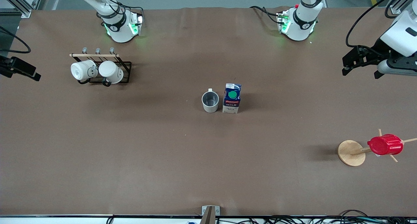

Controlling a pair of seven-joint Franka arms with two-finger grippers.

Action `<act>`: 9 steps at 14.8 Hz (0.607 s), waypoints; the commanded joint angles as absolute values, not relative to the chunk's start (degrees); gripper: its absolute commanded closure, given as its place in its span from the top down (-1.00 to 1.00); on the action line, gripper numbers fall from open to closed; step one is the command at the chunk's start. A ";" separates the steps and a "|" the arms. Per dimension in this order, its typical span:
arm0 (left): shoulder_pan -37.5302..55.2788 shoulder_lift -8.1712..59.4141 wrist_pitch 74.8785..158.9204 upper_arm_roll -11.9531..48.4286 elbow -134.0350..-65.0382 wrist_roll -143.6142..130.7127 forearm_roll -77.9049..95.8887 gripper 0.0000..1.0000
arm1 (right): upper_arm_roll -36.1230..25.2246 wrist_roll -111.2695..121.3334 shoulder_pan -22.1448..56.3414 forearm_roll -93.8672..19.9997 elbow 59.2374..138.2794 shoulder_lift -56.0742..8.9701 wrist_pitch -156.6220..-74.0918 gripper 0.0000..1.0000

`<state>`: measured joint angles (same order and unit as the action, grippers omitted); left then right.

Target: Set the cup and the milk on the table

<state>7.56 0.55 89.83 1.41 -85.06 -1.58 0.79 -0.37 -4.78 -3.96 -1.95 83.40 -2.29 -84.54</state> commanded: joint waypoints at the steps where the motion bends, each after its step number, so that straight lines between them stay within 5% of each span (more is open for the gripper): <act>1: 7.12 1.15 86.76 0.44 -84.28 -1.58 2.20 0.99 | -0.09 -4.48 -4.48 -2.64 83.94 -1.41 -84.55 1.00; 9: 6.94 0.79 88.15 0.61 -84.99 -2.90 2.99 0.97 | -0.09 -4.48 -4.40 -2.64 83.94 -1.41 -84.64 1.00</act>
<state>6.98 1.08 87.87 0.48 -85.24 -2.56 2.71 -0.37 -4.78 -3.96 -1.95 83.40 -2.29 -84.55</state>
